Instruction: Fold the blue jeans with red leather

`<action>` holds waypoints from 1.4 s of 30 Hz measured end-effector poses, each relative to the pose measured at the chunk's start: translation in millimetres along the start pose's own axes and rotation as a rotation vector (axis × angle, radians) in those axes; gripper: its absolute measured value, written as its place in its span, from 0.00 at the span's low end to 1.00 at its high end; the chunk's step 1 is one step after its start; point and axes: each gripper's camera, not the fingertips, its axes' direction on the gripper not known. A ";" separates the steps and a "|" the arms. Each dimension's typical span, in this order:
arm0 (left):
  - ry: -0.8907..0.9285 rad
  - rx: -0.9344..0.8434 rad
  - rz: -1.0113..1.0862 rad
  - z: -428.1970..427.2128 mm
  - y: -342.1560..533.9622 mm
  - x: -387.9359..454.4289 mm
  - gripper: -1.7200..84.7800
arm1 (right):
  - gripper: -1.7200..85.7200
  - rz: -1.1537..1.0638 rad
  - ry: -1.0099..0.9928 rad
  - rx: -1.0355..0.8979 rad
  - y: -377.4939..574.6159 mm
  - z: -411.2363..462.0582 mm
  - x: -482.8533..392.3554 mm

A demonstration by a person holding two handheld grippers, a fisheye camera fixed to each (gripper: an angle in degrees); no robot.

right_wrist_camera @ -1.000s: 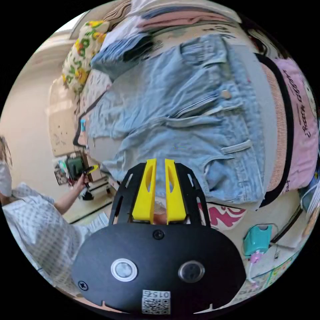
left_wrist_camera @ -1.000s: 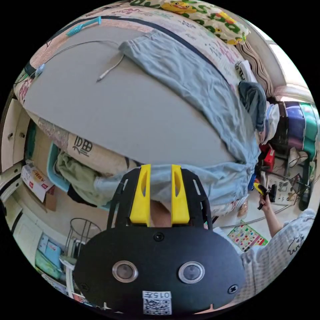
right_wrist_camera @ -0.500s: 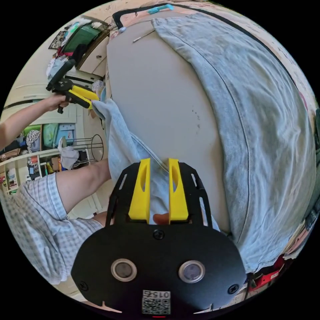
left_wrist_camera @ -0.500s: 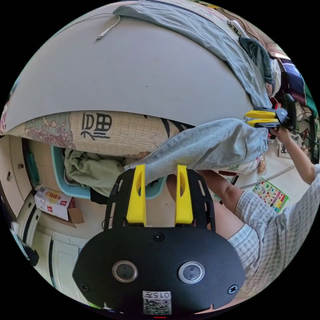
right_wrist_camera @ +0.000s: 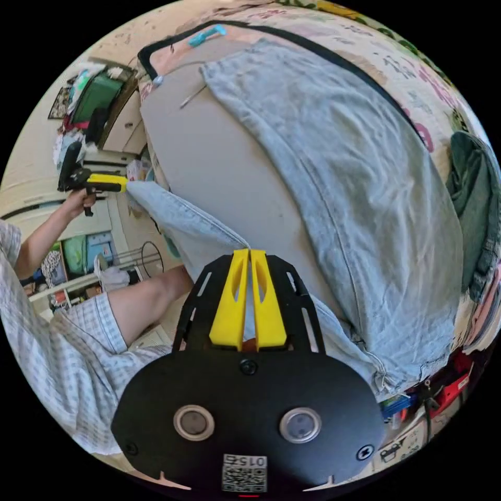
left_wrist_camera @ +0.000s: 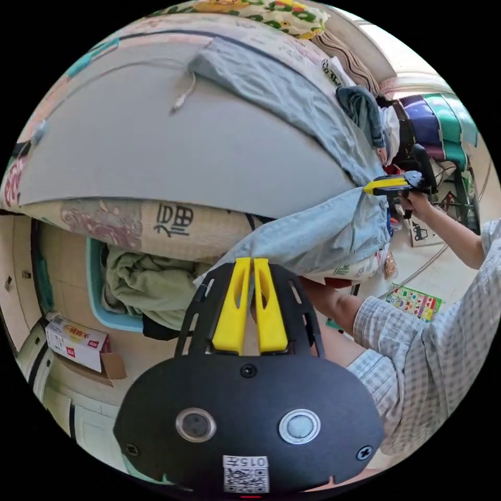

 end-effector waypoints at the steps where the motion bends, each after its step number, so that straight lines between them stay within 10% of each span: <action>1: -0.007 0.032 0.016 -10.4 -3.4 3.2 0.04 | 0.01 0.030 0.027 0.037 -3.9 -2.5 14.9; 8: -0.079 0.063 -0.214 -10.7 -9.8 -54.6 0.14 | 0.04 0.276 0.028 -0.046 -36.4 59.9 117.1; 15: 0.022 0.059 -0.431 14.8 24.2 -111.0 0.16 | 0.13 0.073 -0.027 0.081 -95.1 83.5 130.5; 28: 0.000 0.103 -0.427 -5.7 51.9 -110.4 0.09 | 0.03 -0.223 0.192 -0.023 -199.7 163.3 110.1; 42: -0.053 0.226 -0.515 -112.2 65.6 -104.4 0.10 | 0.03 -0.042 0.039 0.118 -180.8 135.2 100.3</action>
